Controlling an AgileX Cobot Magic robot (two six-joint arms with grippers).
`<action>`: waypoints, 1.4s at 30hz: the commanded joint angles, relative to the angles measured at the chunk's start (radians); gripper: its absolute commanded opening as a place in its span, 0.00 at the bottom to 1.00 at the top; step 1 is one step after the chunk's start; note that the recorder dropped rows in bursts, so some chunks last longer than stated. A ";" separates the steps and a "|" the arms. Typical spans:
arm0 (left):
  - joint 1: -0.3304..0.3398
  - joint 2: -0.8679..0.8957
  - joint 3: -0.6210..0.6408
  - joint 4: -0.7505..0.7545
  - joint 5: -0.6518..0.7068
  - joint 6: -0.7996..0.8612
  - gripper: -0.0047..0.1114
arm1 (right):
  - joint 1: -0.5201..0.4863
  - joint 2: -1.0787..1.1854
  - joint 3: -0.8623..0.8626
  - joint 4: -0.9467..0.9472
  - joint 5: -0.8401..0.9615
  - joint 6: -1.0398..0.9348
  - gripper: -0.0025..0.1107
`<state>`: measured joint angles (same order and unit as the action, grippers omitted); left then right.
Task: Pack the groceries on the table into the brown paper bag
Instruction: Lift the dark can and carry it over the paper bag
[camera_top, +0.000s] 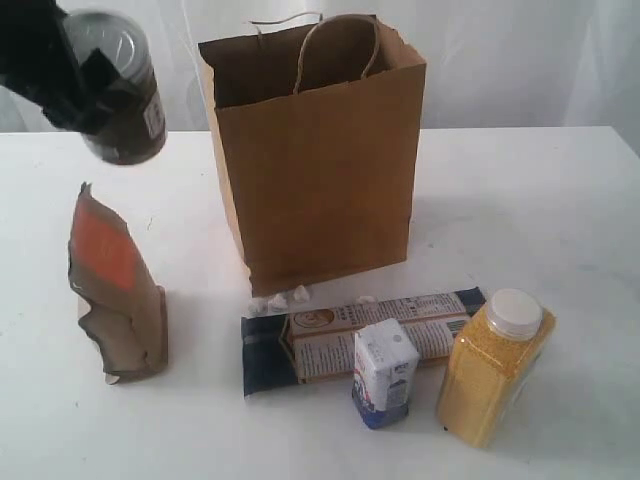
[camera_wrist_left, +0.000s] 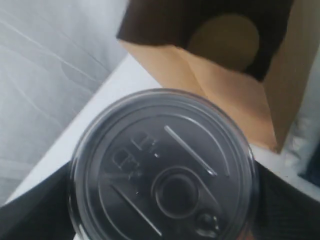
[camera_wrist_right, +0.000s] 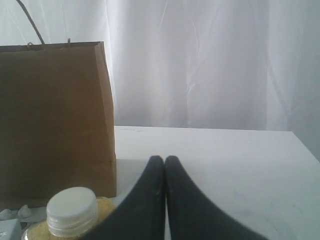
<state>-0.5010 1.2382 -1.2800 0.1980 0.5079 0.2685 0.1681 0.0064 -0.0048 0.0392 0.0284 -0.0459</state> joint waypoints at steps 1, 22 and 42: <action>0.001 -0.033 -0.007 -0.010 -0.186 -0.011 0.04 | -0.009 -0.006 0.005 -0.006 -0.006 -0.001 0.02; 0.001 0.065 -0.060 -0.009 -0.649 -0.281 0.04 | -0.009 -0.006 0.005 -0.006 -0.006 -0.001 0.02; 0.001 0.283 -0.058 0.439 -0.941 -0.938 0.04 | -0.009 -0.006 0.005 -0.006 -0.006 -0.001 0.02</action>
<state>-0.5010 1.5228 -1.3272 0.6229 -0.3434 -0.6472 0.1681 0.0064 -0.0048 0.0392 0.0284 -0.0459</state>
